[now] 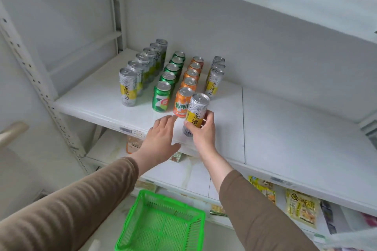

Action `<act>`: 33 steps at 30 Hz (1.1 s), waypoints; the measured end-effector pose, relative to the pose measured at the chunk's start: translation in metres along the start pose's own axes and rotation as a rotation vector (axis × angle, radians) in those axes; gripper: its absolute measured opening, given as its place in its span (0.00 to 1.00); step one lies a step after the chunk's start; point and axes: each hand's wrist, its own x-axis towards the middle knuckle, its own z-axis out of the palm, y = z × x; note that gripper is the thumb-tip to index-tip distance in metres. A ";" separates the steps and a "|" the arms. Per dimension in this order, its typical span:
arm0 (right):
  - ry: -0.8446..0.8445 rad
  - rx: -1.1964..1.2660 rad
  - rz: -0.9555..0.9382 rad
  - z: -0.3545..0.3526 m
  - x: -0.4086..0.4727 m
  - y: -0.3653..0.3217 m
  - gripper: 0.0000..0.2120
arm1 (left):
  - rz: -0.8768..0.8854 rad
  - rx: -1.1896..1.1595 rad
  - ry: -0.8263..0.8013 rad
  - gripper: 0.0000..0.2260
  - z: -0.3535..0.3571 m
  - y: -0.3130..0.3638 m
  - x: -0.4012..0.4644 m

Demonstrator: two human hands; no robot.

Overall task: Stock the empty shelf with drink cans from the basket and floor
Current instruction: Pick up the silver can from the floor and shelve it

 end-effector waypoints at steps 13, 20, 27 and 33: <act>0.076 -0.149 0.044 -0.032 0.123 0.038 0.27 | -0.040 0.015 -0.116 0.38 0.056 0.060 0.083; 0.053 -0.221 0.007 -0.023 0.162 0.035 0.28 | -0.124 0.034 -0.031 0.35 0.066 0.076 0.122; 0.042 -0.272 0.000 -0.015 0.178 0.032 0.31 | -0.263 -0.157 0.046 0.41 0.077 0.080 0.146; 0.065 -0.297 0.062 -0.014 0.169 0.030 0.34 | -0.237 -0.189 0.049 0.44 0.079 0.085 0.141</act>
